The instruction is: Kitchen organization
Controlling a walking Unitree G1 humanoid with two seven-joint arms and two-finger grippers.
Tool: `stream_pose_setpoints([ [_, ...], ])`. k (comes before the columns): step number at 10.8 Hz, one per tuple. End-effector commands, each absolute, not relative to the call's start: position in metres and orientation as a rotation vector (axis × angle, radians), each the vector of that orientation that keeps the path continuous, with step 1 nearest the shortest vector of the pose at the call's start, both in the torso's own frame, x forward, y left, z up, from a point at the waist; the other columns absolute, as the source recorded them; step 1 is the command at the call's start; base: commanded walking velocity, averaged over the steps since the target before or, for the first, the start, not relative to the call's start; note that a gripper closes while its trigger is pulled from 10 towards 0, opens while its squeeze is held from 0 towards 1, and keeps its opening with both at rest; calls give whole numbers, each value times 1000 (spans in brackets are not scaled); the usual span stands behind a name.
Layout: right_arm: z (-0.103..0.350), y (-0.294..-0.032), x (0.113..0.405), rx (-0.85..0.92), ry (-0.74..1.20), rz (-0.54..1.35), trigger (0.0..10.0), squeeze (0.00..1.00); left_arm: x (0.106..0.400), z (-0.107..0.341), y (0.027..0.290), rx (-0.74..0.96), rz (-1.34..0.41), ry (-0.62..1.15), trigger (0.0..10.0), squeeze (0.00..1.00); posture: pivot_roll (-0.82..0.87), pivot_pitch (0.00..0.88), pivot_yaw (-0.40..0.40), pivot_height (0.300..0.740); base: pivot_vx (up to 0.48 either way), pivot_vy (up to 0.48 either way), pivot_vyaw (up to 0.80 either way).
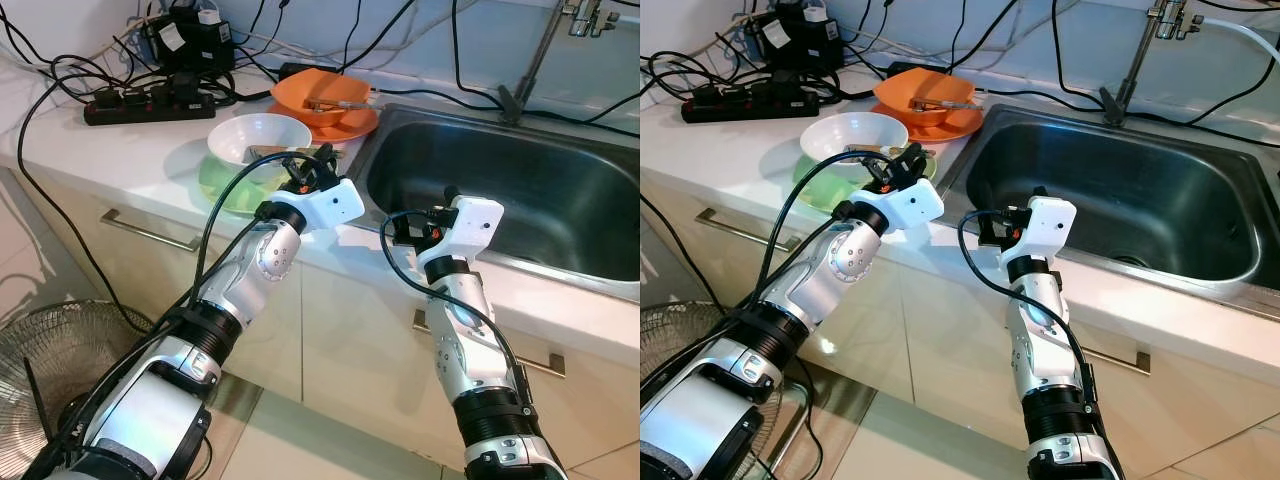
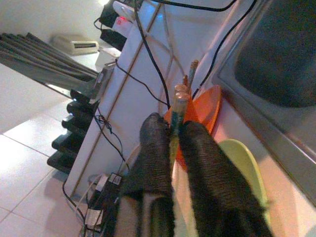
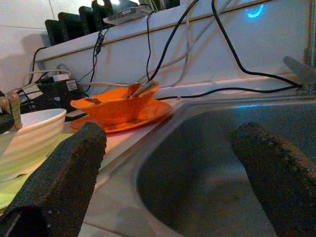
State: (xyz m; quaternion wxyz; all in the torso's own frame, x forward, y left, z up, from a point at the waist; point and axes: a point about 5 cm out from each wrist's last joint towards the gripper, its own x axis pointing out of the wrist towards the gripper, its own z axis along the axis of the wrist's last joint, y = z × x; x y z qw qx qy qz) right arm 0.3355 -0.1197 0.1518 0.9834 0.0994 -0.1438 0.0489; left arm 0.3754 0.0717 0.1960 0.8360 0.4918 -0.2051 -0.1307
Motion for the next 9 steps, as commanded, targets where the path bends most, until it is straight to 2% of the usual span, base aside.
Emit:
stream_pose_setpoints([
  [1, 151, -123, 334, 198, -293, 84, 10000, 0, 376, 195, 70, 1043, -289, -439, 0, 0, 46, 30, 20, 740, 0, 0, 0],
  [4, 151, -123, 334, 201, -293, 82, 10000, 0, 376, 197, 70, 1055, -286, -453, 0, 0, 47, 29, 22, 740, 0, 0, 0],
  [8, 151, -123, 334, 202, -295, 81, 10000, 0, 371, 238, 70, 1092, -171, -641, 0, 0, 51, 27, 19, 740, 0, 0, 0],
  [9, 151, -123, 334, 203, -294, 83, 10000, 0, 372, 235, 71, 1070, -182, -609, 0, 0, 54, 26, 18, 740, 0, 0, 0],
])
